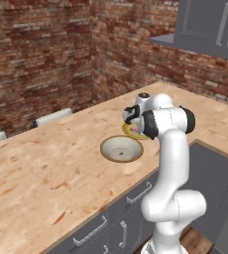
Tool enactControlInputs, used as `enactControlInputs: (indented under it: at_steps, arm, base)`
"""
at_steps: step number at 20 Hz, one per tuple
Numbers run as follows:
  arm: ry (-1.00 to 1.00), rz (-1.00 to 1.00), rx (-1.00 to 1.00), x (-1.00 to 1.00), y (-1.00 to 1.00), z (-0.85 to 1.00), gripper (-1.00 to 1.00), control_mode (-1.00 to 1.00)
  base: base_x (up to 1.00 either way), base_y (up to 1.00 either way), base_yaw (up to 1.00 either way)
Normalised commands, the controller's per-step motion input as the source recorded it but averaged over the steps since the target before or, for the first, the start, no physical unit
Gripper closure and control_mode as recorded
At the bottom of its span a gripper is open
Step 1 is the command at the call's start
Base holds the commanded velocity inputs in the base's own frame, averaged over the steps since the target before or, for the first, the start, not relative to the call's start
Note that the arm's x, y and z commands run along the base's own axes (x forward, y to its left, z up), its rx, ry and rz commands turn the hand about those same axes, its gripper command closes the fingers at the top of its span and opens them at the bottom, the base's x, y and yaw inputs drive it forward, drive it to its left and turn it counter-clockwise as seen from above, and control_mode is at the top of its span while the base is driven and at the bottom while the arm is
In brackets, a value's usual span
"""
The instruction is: Place one of the steaks on the plate and the other in the bowl. Then place the bowl in the fridge.
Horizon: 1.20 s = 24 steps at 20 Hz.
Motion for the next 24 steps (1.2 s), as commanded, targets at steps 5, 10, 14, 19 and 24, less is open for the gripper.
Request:
enactControlInputs:
  at_steps: [5,10,14,19,24]
  arm:
    - [0.04,0.0,0.0,0.47,-0.34,0.0,-1.0,-1.0]
    - [0.0,0.01,0.01,0.0,-0.03,0.0,-1.0,-1.0]
    - [0.0,0.0,0.0,-0.09,0.09,0.0,-1.0,-1.0]
    - [0.0,-0.03,-0.06,-0.42,0.18,0.24,-1.0,-1.0]
    - [-0.13,-0.05,-0.03,-1.0,0.0,0.35,-1.0,-1.0]
  base:
    - [0.0,0.0,0.0]
    - [0.0,0.0,0.0]
    - [0.0,0.0,0.0]
    - [0.0,0.0,0.0]
    - [0.0,0.0,0.0]
